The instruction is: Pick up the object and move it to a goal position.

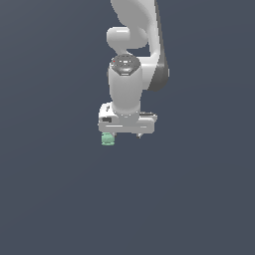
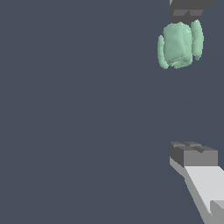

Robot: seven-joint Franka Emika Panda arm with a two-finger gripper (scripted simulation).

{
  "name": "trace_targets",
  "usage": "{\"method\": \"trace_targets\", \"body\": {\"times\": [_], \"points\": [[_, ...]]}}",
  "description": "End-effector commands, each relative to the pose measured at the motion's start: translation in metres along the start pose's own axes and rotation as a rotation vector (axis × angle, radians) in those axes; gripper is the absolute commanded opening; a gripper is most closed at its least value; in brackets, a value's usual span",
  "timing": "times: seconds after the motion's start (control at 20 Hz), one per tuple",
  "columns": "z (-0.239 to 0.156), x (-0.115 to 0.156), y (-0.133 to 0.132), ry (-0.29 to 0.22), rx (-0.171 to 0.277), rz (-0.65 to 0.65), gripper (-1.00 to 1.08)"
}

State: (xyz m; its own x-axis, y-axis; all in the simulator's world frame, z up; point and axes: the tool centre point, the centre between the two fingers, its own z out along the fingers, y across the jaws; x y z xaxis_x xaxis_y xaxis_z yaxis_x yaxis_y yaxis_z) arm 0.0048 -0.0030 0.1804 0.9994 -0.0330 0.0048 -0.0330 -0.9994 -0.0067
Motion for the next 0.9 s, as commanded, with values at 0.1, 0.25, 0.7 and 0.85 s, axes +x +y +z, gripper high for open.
{"method": "trace_targets", "body": {"times": [0.1,0.25,0.7,0.85], "points": [[-0.002,0.001,0.001,0.003,0.002,0.004,1.00],[-0.011,0.005,0.008,0.016,0.013,0.025,1.00],[-0.019,0.008,0.014,0.028,0.022,0.044,1.00],[-0.015,0.006,0.018,0.027,0.021,0.041,1.00]]}}
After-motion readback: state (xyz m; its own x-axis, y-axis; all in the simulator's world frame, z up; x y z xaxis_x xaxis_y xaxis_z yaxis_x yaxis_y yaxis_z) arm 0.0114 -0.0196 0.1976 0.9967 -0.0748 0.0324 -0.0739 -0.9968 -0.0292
